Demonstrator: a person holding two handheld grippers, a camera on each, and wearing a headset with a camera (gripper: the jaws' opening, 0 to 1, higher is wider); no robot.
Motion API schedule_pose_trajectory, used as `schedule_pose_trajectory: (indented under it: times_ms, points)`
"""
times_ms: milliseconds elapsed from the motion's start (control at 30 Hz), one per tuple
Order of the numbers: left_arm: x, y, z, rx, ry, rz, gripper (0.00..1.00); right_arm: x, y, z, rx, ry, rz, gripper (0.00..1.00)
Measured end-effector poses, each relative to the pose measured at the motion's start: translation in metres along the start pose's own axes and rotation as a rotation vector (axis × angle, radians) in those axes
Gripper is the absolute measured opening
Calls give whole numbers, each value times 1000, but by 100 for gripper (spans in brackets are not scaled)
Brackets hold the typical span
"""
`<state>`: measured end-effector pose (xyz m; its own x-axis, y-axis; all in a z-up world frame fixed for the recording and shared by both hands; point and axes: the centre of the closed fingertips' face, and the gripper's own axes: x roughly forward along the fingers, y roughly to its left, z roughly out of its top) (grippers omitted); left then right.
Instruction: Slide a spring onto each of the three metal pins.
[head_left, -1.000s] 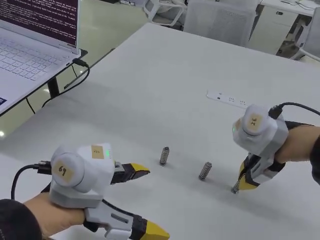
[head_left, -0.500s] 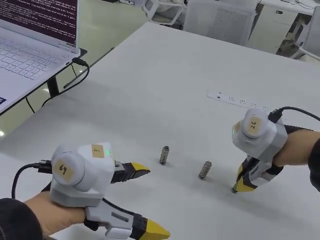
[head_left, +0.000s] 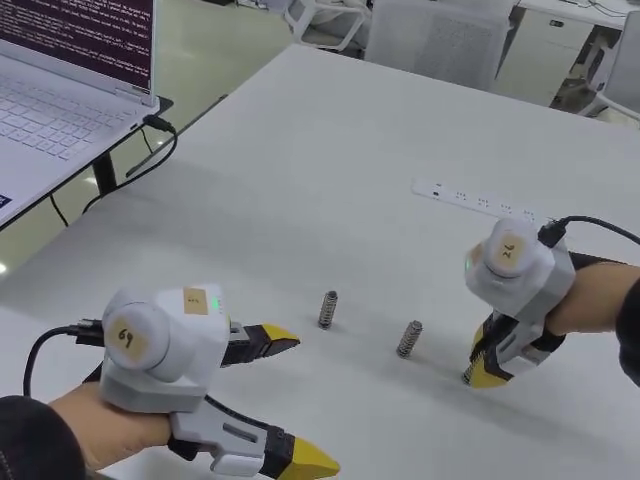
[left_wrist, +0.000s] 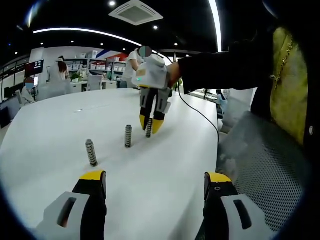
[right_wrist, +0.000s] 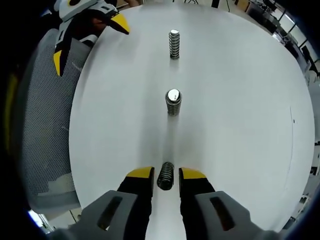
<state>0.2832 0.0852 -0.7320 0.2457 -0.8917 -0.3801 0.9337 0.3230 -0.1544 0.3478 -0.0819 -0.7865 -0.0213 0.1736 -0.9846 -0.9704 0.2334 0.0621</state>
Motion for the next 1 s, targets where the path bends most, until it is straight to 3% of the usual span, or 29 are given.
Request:
schedule_pose_trajectory:
  times_ms: [300,533,700,867,1000]
  points:
    - [0,1,1,-4,1,3,78,-6,0,1,54,-66,-14,35]
    - [0,0,3,-2,2,0,79,-10,1,0,90,-123,-40,40]
    - [-2,2,4,-11,-5,11,79,-15,0,6,148,-226,-63,43]
    - [-2,1,4,-13,-5,14,79,-17,2,1,175,-257,-82,48]
    - [-3,1,5,-16,-6,17,79,-21,4,2,208,-327,-115,53]
